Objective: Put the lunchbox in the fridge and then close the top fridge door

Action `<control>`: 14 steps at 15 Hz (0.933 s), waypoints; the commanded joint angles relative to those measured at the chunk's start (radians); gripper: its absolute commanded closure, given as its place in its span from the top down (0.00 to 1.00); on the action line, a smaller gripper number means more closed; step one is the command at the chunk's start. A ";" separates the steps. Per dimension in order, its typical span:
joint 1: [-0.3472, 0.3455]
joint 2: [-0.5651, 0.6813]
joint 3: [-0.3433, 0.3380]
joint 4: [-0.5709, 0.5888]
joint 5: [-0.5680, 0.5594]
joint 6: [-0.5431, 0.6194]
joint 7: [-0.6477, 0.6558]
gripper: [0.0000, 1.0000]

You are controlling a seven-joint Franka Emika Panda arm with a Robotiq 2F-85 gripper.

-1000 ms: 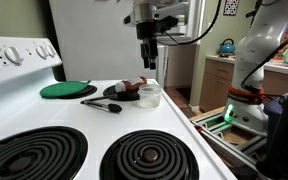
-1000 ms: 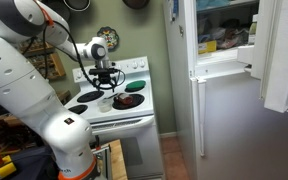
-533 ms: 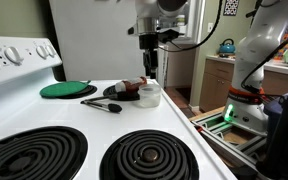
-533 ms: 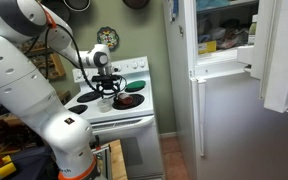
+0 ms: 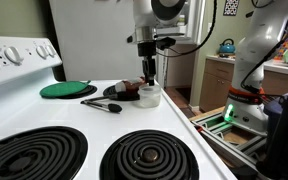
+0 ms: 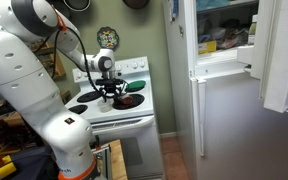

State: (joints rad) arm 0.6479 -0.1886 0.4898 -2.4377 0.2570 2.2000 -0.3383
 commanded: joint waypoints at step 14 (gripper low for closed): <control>0.009 0.048 -0.028 0.001 0.139 -0.022 -0.131 0.10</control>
State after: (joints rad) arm 0.6483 -0.1251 0.4749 -2.4272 0.3536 2.1984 -0.4374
